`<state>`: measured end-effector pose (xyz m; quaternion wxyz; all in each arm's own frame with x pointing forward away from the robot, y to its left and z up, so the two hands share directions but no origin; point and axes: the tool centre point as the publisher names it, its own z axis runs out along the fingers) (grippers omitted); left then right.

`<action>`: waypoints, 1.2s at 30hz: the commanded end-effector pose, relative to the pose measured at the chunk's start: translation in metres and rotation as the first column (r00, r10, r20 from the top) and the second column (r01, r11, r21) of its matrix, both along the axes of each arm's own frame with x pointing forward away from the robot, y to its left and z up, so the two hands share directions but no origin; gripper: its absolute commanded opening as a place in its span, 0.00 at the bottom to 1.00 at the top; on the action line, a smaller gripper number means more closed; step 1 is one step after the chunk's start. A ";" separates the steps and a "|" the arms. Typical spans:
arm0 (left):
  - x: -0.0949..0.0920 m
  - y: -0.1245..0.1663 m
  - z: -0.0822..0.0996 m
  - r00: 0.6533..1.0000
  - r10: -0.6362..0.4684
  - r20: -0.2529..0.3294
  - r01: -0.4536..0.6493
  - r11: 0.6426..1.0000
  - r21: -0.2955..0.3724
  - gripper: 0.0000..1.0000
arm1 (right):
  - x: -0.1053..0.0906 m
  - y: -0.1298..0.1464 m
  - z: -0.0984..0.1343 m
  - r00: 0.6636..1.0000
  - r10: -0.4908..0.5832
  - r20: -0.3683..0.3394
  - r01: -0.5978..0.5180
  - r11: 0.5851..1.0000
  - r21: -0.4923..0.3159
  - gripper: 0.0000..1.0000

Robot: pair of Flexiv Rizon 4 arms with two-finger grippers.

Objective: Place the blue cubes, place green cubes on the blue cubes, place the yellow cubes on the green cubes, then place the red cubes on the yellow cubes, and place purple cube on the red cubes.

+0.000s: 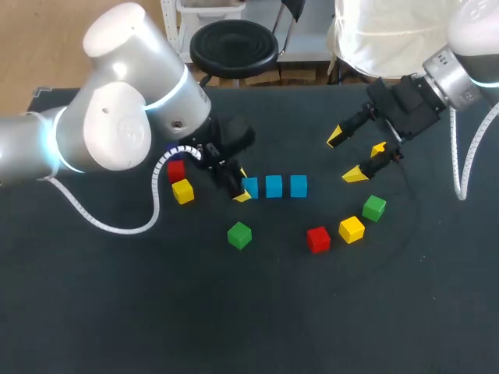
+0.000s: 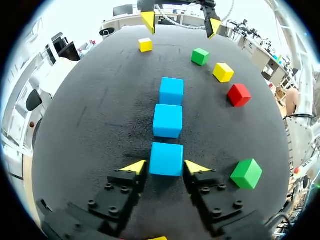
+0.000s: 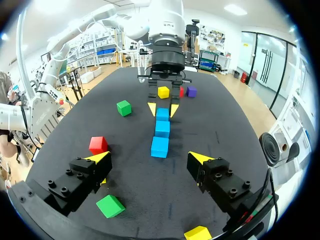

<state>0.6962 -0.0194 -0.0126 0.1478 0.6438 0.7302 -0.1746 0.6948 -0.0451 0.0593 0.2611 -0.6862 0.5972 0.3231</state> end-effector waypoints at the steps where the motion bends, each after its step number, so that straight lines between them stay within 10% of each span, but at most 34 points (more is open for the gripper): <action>1: 0.001 0.001 0.000 1.000 0.003 -0.010 -0.003 1.000 -0.005 1.00 | 0.000 0.000 0.000 1.000 -0.001 0.000 0.001 1.000 -0.001 1.00; 36: -0.035 0.059 0.068 0.993 -0.025 0.113 0.038 0.992 -0.117 1.00 | 0.000 0.000 0.000 1.000 -0.001 0.000 0.001 1.000 -0.001 1.00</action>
